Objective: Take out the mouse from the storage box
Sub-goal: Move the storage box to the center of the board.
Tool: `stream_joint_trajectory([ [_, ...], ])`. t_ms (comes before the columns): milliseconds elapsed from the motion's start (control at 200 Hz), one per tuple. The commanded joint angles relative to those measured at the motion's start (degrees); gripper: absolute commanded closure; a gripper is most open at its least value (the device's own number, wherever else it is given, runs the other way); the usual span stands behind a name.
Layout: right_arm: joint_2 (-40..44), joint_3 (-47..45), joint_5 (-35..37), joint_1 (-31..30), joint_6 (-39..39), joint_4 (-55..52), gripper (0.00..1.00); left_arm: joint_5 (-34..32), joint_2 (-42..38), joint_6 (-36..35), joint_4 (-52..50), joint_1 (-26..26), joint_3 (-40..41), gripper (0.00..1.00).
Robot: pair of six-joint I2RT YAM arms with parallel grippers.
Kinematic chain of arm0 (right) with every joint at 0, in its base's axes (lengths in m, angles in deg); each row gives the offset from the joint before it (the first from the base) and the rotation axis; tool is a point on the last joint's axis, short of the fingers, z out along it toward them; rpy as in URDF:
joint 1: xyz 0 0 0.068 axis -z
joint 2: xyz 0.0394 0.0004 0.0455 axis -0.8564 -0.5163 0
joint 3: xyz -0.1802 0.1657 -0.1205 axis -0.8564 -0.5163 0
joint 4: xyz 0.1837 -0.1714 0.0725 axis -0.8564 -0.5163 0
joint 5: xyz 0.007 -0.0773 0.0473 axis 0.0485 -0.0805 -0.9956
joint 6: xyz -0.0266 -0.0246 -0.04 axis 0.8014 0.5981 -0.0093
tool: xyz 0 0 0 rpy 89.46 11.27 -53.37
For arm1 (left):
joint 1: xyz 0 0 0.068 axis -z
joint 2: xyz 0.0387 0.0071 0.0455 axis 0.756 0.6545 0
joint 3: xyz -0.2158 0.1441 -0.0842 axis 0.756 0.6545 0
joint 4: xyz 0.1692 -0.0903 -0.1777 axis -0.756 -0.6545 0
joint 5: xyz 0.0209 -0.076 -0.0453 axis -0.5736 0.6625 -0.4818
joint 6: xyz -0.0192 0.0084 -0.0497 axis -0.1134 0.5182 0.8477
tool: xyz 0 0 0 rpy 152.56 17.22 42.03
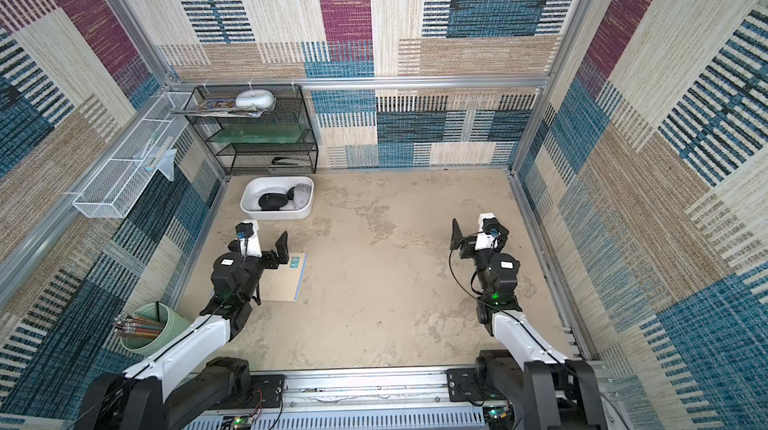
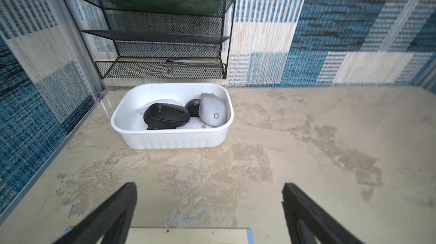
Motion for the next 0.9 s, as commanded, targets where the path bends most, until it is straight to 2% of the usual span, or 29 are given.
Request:
stream_joint_trajectory([
  [0, 3.98, 5.57, 4.50, -0.16, -20.00, -19.14, 0.01, -9.42, -2.06, 18.67, -12.59, 0.11, -4.41, 0.01],
  [45, 4.36, 7.48, 7.18, -0.05, -28.46, -25.30, 0.01, -13.50, -1.44, 27.60, -19.68, 0.03, -7.95, 0.01],
  [110, 2.94, 8.74, 0.53, 0.18, -26.82, -26.67, 0.01, -12.04, 0.73, 31.56, -24.13, -0.24, -12.40, 0.01],
  [190, -0.56, 11.06, -3.37, 0.22, -26.33, -31.49, 0.01, -3.95, 5.67, 28.90, -24.80, -0.33, -17.99, 0.01],
  [245, -2.95, 12.43, -7.78, 0.14, -23.16, -34.49, 0.01, 2.54, 10.30, 26.17, -26.31, -0.33, -22.99, 0.01],
  [306, -4.50, 12.21, -9.65, -0.39, -22.77, -34.61, 0.01, 6.12, 15.93, 23.78, -30.38, -0.20, -29.79, 0.01],
  [406, -5.70, 10.17, -9.24, -1.03, -23.00, -31.03, 0.01, 8.18, 24.49, 21.41, -35.64, -0.09, -38.74, 0.01],
  [706, -7.37, 10.94, -7.15, -4.40, -20.80, -29.82, 0.00, 8.72, 46.96, 14.39, -46.88, 2.27, -60.49, 0.00],
  [897, -9.18, 11.77, -6.36, -5.71, -19.95, -29.97, 0.00, 9.59, 56.99, 11.67, -52.95, 3.11, -71.72, 0.02],
])
